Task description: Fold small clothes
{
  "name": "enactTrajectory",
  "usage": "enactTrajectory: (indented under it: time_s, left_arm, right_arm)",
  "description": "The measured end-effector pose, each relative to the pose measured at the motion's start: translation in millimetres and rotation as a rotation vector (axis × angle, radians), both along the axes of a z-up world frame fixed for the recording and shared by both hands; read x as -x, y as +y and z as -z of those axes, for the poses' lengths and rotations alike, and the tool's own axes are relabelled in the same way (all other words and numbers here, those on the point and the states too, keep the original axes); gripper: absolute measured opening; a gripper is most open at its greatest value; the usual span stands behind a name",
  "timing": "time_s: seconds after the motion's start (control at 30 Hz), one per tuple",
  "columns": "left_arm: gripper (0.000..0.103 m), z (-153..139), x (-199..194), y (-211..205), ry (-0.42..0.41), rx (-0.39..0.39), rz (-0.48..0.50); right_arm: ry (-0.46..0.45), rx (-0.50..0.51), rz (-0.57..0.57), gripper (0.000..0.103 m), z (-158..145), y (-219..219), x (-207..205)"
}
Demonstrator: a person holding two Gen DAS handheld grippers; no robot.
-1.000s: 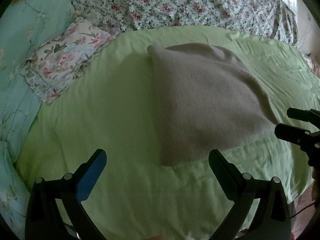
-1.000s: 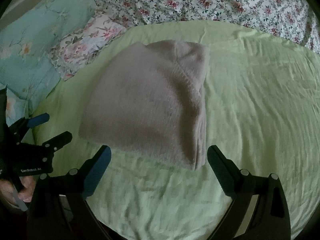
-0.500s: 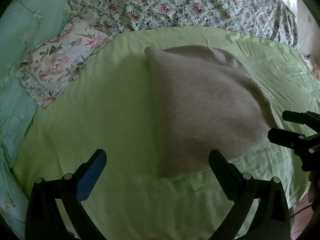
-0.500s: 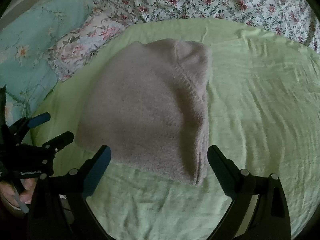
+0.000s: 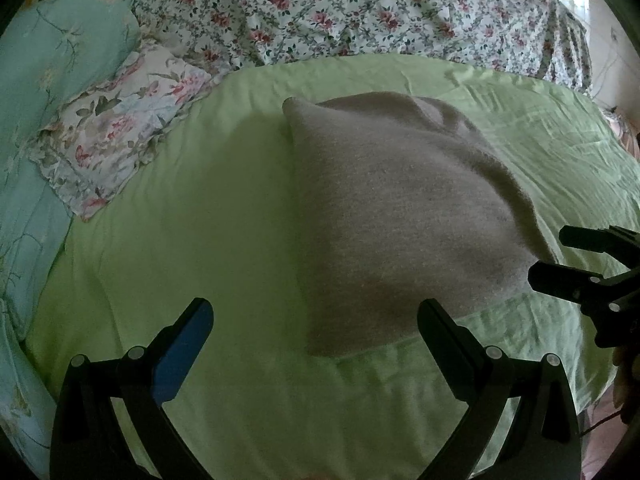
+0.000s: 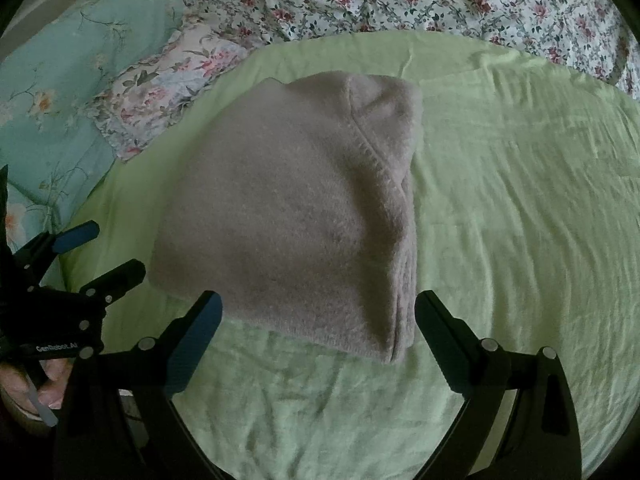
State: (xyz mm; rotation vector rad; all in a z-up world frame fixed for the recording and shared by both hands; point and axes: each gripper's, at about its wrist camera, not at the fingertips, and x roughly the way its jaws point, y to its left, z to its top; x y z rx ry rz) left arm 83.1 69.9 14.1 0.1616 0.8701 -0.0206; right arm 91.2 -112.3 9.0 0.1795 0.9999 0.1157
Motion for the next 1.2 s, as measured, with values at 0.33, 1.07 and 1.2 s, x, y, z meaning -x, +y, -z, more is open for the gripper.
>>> enactTrajectory:
  time_s: [0.33,1.07,1.2]
  left_arm:
    - [0.102,-0.6,0.4,-2.7,0.0,-0.002,0.005]
    - [0.102,-2.8,2.8,-6.3,-0.01,-0.002,0.001]
    - [0.102,-3.8,3.5,-6.8,-0.012,0.0,0.0]
  right_arm:
    - [0.003,-0.002,0.0,0.097,0.3,-0.7,1.0]
    - [0.002,-0.002,0.004,0.097,-0.9,5.5,4.0]
    - [0.002,0.002,0.004,0.097,-1.0,8.8,4.6]
